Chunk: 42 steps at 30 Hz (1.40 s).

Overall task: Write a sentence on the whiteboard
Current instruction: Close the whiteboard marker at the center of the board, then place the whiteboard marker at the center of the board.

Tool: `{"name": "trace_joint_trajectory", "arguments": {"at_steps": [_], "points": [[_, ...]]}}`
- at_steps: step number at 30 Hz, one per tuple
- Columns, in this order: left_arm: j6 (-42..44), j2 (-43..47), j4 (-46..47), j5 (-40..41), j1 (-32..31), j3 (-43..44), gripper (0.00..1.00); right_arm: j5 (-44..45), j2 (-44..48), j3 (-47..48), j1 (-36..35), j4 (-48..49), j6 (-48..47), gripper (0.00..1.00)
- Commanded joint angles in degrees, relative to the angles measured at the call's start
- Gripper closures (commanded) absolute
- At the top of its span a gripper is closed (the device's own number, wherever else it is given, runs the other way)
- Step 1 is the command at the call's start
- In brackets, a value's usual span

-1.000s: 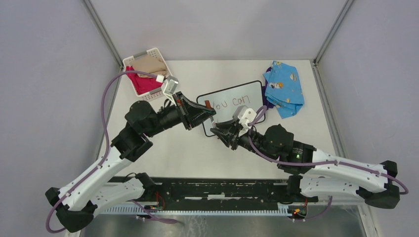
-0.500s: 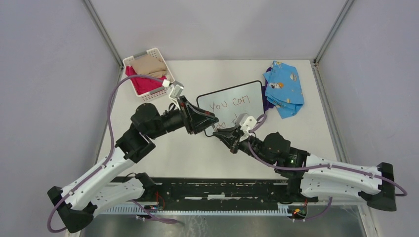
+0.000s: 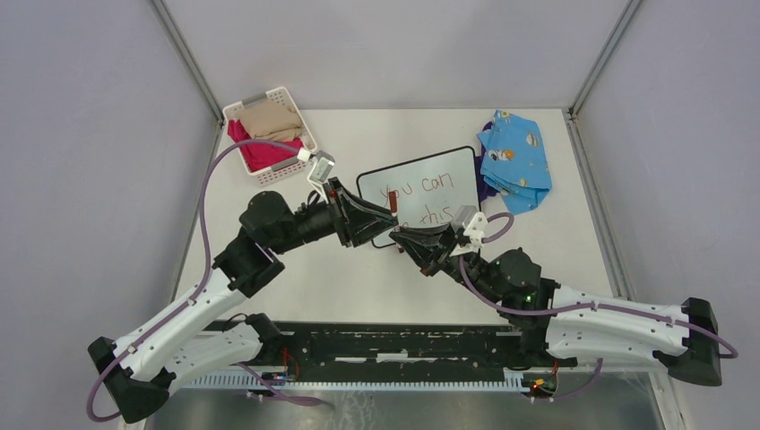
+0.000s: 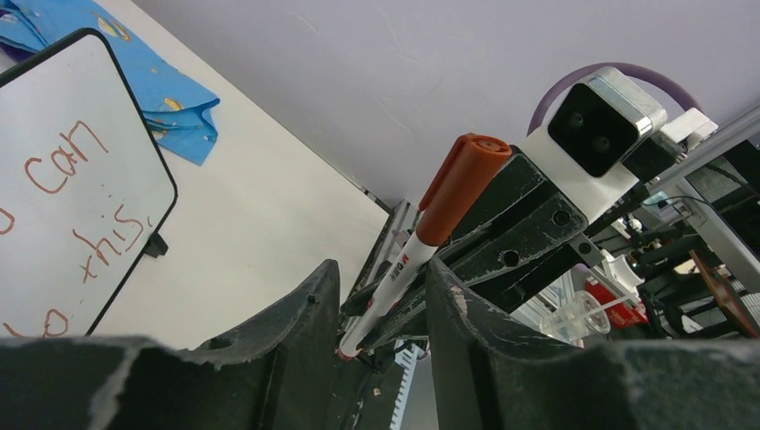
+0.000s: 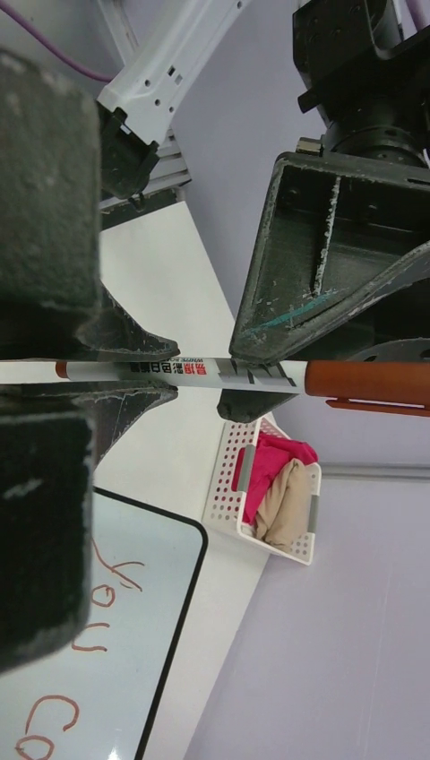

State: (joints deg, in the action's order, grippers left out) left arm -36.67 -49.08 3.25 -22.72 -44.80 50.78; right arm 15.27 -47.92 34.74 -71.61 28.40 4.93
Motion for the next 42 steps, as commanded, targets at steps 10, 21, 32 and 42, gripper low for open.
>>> {"name": "trace_joint_trajectory", "arguments": {"at_steps": [10, 21, 32, 42], "points": [[0.0, -0.5, 5.0, -2.2, 0.0, -0.4, 0.66, -0.7, 0.4, -0.4, -0.1, 7.4, 2.5, 1.0], [0.5, -1.5, 5.0, -3.7, -0.1, -0.8, 0.61, -1.3, -0.8, -0.2, -0.1, 6.9, 2.8, 1.0], [2.2, -2.4, 3.9, -4.6, -0.5, -1.1, 0.76, -2.3, -1.5, 0.3, -0.1, 6.4, 3.2, 1.0], [4.5, -1.2, -0.1, 1.3, -0.5, -0.8, 0.98, -2.8, -1.7, 1.5, 0.0, 3.5, 3.3, 0.64]]}}
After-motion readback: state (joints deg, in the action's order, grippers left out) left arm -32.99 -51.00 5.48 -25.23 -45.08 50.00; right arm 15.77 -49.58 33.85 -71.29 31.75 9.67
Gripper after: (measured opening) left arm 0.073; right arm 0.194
